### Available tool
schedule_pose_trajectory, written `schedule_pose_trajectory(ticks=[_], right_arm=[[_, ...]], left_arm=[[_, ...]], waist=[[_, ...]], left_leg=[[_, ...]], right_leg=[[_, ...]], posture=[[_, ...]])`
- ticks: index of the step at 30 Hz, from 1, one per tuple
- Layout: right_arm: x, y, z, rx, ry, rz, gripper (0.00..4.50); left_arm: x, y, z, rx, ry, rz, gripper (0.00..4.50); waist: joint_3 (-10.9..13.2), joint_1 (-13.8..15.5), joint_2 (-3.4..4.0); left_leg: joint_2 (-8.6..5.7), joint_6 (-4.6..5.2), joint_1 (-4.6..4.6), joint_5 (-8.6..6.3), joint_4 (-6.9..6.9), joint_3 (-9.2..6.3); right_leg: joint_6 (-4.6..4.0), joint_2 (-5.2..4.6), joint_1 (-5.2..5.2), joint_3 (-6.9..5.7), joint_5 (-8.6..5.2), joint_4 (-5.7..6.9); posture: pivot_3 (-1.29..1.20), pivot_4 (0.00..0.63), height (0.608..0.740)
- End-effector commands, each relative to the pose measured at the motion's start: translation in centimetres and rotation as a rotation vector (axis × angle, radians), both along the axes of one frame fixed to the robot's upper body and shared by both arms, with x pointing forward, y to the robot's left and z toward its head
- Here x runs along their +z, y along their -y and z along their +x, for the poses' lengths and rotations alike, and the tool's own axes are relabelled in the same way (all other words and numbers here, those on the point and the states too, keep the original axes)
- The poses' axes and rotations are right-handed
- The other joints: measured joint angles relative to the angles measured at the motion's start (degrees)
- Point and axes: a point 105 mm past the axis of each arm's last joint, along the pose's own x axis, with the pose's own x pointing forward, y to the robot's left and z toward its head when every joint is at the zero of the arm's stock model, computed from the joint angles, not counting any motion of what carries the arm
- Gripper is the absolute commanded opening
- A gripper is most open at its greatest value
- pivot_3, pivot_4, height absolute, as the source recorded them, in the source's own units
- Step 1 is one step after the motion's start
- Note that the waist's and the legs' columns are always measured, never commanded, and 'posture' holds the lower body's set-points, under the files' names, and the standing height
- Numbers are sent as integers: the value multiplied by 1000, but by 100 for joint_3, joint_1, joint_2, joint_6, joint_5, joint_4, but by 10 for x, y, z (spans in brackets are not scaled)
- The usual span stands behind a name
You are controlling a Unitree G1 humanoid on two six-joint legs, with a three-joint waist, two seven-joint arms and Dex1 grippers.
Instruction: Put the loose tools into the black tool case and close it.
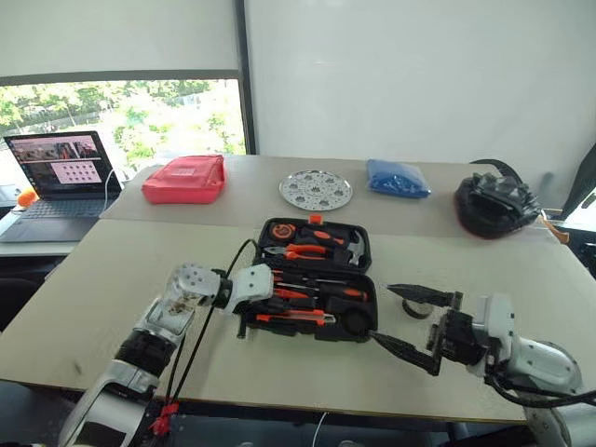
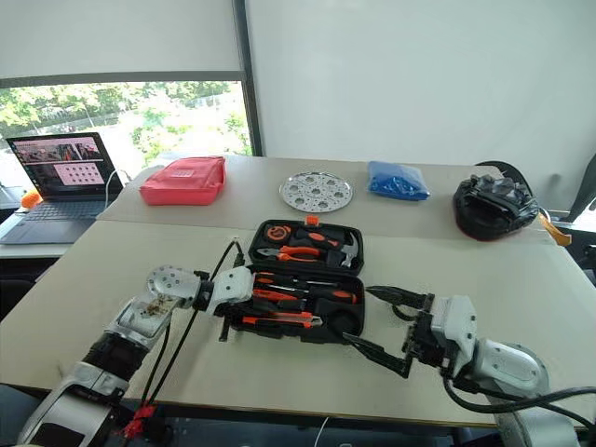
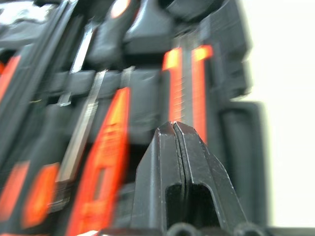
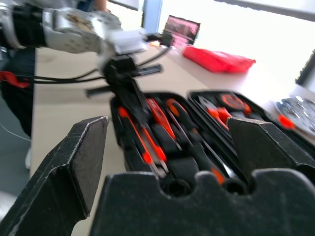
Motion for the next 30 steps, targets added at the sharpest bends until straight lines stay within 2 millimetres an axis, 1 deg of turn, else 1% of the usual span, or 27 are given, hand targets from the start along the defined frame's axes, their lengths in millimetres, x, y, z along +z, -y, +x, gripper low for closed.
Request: schedule_pose_trajectory(ticks=[1, 3, 4, 7, 8, 9, 11, 13, 15, 16, 17, 22, 23, 25, 27, 28, 29, 30], right_arm=[[-2, 35, -14, -112, -3, -25, 4500], [-12, 55, -21, -190, -25, -49, 4500], [-19, 66, -25, -234, -39, -67, 4500], [-36, 90, -36, -333, -81, -107, 4500], [-40, 94, -39, -347, -94, -116, 4500], [-43, 96, -41, -351, -106, -132, 4500], [-46, 95, -40, -345, -117, -158, 4500], [-37, 89, -27, -328, -115, -173, 4500], [-29, 79, -9, -267, -137, -242, 4500], [-28, 73, 0, -230, -168, -293, 4500], [-28, 71, 6, -211, -191, -330, 4500], [-26, 58, 53, -168, -307, -488, 4500], [-27, 58, 60, -172, -324, -506, 4500], [-29, 58, 71, -167, -340, -551, 4500], [-37, 57, 81, -160, -387, -607, 4500], [-41, 58, 84, -164, -412, -626, 3989], [-43, 58, 86, -155, -426, -641, 3864], [-44, 57, 90, -155, -421, -648, 3502]], left_arm=[[47, -30, -6, 18, 64, -153, 772], [49, -50, -8, 68, 89, -145, 1440], [45, -61, -12, 86, 85, -123, 1921], [39, -89, -26, 101, 40, -128, 2926], [36, -97, -30, 116, 13, -131, 3399], [34, -105, -33, 133, -14, -134, 3606], [32, -115, -36, 160, -45, -146, 4379], [33, -121, -38, 186, -42, -163, 4453], [36, -119, -41, 177, -39, -176, 4453], [37, -116, -43, 167, -52, -185, 4453], [37, -113, -44, 161, -61, -190, 4453], [42, -92, -46, 121, -48, -227, 4453], [44, -89, -46, 117, -46, -233, 4453], [46, -82, -46, 108, -36, -248, 4453], [47, -77, -48, 101, -31, -254, 4453], [47, -75, -49, 100, -31, -254, 4500], [47, -74, -49, 99, -30, -254, 4500], [47, -74, -49, 100, -28, -255, 4500]], waist=[[1, 0, -2], [1, -7, -1], [0, -22, 2], [-4, -41, 9], [-3, -37, 8], [-3, -35, 8], [-2, -33, 7], [-2, -33, 7], [-2, -74, 9], [-2, -99, 9], [-1, -123, 9], [0, -131, 5], [0, -130, 5], [2, -88, 6], [2, -46, 6], [2, -36, 6], [2, -24, 6], [2, -14, 6]], left_leg=[[0, 0, -22, 1, 1, -1], [2, 3, -26, -1, -2, -5], [2, 3, -21, -2, -7, -4], [2, 4, 4, -3, -14, 9], [3, 4, 7, -3, -12, 12], [4, 4, 8, -2, -9, 13], [7, 2, 8, 1, -5, 14], [10, 3, 11, 5, -6, 13], [14, 4, 21, 7, -5, 25], [12, 4, 22, 8, -5, 30], [12, 6, 24, 10, -5, 33], [14, 10, 12, 14, -10, 26], [14, 11, 8, 13, -10, 15], [11, 11, -10, 13, -11, 14], [8, 17, -19, 9, -11, 14], [6, 22, -22, 5, -10, 16], [3, 22, -27, 5, -10, 18], [3, 22, -33, 4, -10, 17]], right_leg=[[-1, 0, -22, -1, 1, 4], [-2, 1, -28, -3, 1, 6], [-3, 1, -28, 0, 1, 4], [-4, -3, -8, 12, -1, 0], [-3, -3, -6, 12, -2, 0], [-3, -2, -5, 12, -3, 0], [20, 0, -6, 12, -17, 0], [28, 5, -6, 10, -22, 2], [25, 4, -5, 19, -18, 6], [25, 2, -5, 25, -11, 6], [26, 2, -5, 27, -9, 6], [17, 13, -18, 25, -5, 5], [-17, 16, -17, 16, 11, 5], [-17, 14, -31, 15, 11, 2], [-14, 9, -36, 13, 9, 0], [-12, 5, -40, 14, 9, -1], [-12, 0, -44, 14, 9, -2], [-11, -2, -51, 13, 8, -2]], posture=[[0, 150, 740], [0, 150, 740], [0, 150, 740], [0, 150, 740], [0, 150, 740], [0, 150, 740], [0, 150, 740], [0, 150, 740], [0, 150, 740], [0, 150, 740], [0, 150, 740], [0, 150, 740], [0, 150, 740], [0, 150, 740], [0, 150, 740], [0, 150, 740], [0, 150, 740], [0, 150, 740]])
